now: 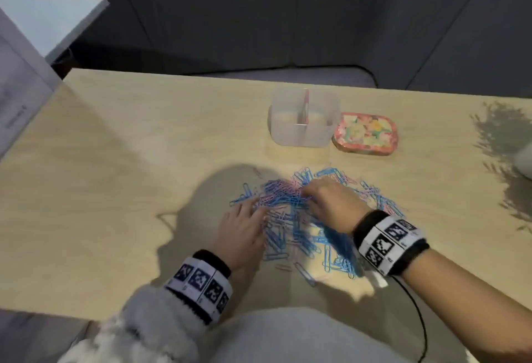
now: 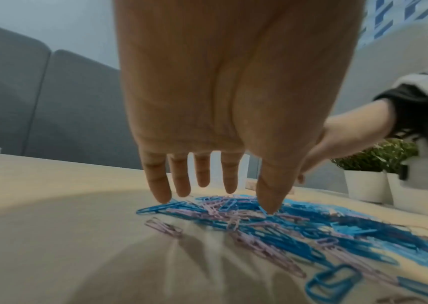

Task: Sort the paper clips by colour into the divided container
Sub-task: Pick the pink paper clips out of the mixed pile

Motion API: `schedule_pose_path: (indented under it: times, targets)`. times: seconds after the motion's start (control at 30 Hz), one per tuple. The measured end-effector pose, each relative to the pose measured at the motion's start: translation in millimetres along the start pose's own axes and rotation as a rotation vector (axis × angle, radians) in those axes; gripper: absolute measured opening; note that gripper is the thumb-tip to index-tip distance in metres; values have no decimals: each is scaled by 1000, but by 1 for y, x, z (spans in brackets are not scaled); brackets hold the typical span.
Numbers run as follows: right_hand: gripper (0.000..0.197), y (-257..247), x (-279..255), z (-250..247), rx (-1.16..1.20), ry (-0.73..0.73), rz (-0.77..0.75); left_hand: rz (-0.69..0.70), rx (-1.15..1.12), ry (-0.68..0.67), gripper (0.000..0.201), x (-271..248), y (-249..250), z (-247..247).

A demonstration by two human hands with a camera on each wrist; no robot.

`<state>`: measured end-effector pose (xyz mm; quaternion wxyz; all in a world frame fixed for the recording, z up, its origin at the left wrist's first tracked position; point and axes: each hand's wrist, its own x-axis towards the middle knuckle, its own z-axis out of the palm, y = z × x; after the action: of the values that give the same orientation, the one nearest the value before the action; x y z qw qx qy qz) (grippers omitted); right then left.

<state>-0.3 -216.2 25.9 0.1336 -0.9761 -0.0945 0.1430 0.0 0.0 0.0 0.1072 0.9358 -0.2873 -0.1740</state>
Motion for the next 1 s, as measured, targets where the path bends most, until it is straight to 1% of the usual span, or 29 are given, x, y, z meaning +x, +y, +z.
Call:
schedule_pose_path:
  times: [0.03, 0.07, 0.1, 0.13, 0.17, 0.23, 0.3, 0.37, 0.4, 0.43, 0.47, 0.53, 0.63, 0.7, 0.77, 0.83, 0.9, 1.0]
  targets:
    - [28, -2, 9, 6, -28, 5, 4, -17, 24, -26, 50, 6, 4, 1]
    - [28, -3, 13, 8, -28, 35, 7, -12, 40, 1, 53, 10, 8, 2]
    - [26, -4, 18, 14, -39, 26, 6, -9, 67, 3, 58, 13, 10, 4]
    - [24, -9, 17, 17, -40, 20, -16, 8, 83, 5, 63, 16, 13, 5]
    - [21, -8, 15, 25, -45, 19, -47, 6, 86, -27, 65, 16, 13, 10]
    - [21, -4, 3, 37, -45, 42, -114, 31, 153, -9, 60, 15, 9, 17]
    - [28, -3, -9, 41, -38, 28, -159, 46, 207, 25, 50, 12, 6, 15]
    - [31, 0, -14, 36, -2, -48, -127, 71, 204, 34, 45, 10, 5, 15]
    - [29, 2, -14, 29, 24, -81, -82, 87, 193, 21, 46, 9, 6, 12]
    - [26, 6, -12, 26, 69, -77, -42, 88, 169, 3, 46, 10, 5, 9]
    - [24, 9, -8, 20, 121, -42, -4, 72, 149, -1, 43, 14, 3, 4]
    - [22, 12, 3, 13, 191, 35, 59, 15, 85, 59, 30, 29, 1, -5]
    - [21, 11, 28, 11, 211, 70, 91, -59, -25, 179, 25, 59, -2, -17]
    - [24, 5, 41, 12, 172, 55, 83, -115, -67, 179, 27, 76, -6, -22]
    - [31, -1, 52, 14, 105, 1, 54, -142, -78, 115, 25, 89, -9, -22]
    - [36, -2, 58, 18, 21, -45, 32, -152, -92, 66, 19, 93, -12, -21]
    - [30, 0, 59, 21, -2, -34, 43, -191, -120, 78, 15, 93, -17, -19]
    - [20, 7, 55, 22, 111, -19, 92, -250, -115, 120, 15, 89, -29, -21]
